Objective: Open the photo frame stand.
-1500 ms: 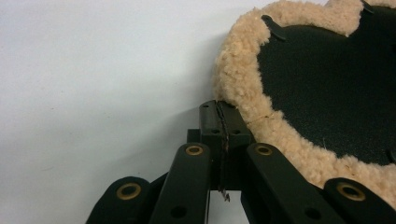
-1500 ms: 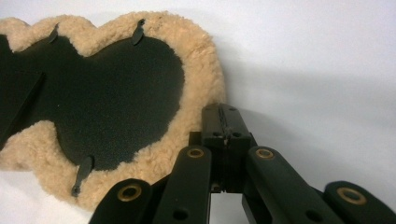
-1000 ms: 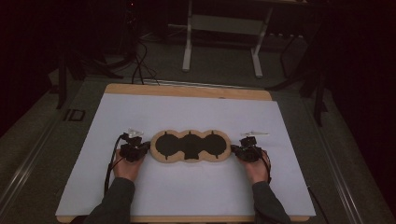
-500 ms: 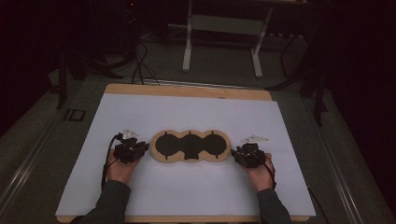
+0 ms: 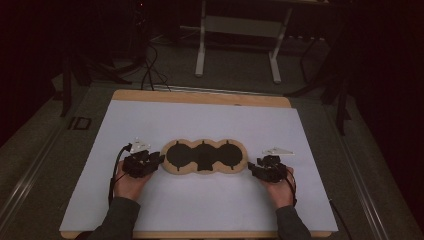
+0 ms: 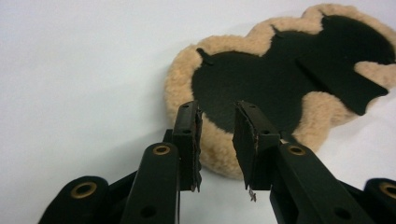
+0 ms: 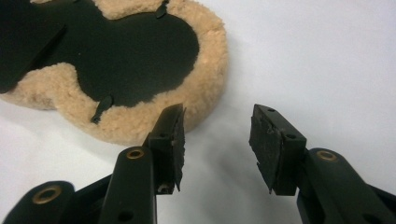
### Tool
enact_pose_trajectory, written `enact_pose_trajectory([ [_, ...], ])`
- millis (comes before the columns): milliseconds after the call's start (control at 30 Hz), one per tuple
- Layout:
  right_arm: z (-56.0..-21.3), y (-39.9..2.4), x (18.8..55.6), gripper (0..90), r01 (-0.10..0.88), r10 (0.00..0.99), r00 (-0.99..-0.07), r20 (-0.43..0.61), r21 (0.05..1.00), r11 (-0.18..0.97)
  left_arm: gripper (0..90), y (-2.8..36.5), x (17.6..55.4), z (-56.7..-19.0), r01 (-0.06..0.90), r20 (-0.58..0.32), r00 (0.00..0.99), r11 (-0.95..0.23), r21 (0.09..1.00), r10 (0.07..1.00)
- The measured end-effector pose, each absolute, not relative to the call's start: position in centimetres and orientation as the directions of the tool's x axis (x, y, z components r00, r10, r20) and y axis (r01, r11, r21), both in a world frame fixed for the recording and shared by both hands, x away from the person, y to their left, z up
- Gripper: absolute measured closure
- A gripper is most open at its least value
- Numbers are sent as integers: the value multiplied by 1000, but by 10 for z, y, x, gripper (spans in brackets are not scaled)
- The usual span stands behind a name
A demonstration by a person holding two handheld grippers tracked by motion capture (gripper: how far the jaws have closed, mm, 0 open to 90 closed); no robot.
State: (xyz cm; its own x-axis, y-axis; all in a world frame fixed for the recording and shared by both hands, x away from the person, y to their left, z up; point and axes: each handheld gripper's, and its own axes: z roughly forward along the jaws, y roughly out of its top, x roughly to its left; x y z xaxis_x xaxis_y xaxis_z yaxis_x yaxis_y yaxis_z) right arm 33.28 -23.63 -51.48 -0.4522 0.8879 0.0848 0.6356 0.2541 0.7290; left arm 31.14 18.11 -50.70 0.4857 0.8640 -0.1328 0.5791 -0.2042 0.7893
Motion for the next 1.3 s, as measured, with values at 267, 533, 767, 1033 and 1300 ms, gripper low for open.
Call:
enact_pose_trajectory([
  [267,-514,-236,332,494,626,882,-464,82,735,261,706,172,305,-499,542,-111,515,-223,810,850],
  [533,-514,-237,333,453,621,885,-454,99,747,236,786,158,298,-495,520,-111,575,-258,814,810],
  [767,-512,-236,332,471,620,881,-459,117,752,224,895,134,292,-497,489,-69,624,-320,811,779],
  [1033,-512,-237,331,459,617,881,-459,113,754,225,898,115,289,-505,478,-46,655,-367,798,754],
  [1300,-513,-238,332,448,618,883,-455,114,755,221,897,100,289,-513,467,-9,676,-419,779,737],
])
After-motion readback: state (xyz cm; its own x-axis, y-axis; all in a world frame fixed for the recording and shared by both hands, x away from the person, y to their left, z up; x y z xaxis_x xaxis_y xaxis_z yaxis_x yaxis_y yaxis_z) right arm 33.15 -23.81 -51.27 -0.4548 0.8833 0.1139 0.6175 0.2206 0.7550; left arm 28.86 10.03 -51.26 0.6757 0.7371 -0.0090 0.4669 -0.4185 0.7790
